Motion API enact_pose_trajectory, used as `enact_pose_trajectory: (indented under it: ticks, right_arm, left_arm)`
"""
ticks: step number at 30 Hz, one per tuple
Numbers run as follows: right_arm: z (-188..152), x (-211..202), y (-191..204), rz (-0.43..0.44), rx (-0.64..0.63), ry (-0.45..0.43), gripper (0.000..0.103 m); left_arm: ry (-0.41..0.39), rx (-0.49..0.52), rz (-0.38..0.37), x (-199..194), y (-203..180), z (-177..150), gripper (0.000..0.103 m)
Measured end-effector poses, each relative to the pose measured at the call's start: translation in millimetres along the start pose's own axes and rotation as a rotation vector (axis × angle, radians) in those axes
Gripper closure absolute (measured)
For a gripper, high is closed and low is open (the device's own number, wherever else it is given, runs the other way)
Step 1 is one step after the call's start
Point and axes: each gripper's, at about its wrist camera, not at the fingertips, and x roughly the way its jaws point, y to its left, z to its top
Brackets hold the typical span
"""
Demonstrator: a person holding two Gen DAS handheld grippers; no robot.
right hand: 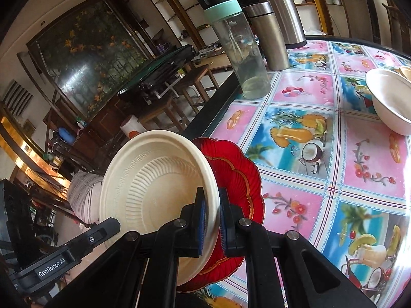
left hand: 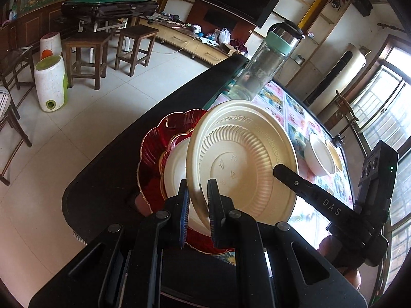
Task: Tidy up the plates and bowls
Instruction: 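Lower the beige plate with both grippers onto the white plate on the red stack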
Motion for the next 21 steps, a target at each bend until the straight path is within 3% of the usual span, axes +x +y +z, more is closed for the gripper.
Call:
enact_pose_trajectory:
  ticks: [11, 21]
  right_arm:
    - [-7, 15, -1, -0.007, -0.009, 0.024, 0.093]
    - [-11, 13, 1, 0.005, -0.050, 0.017, 0.089]
  left_arm:
    - [0.035, 0.015, 0.052, 12, 7, -3, 0.092]
    - [0.006, 0.074, 0.127, 9, -2, -5, 0.089]
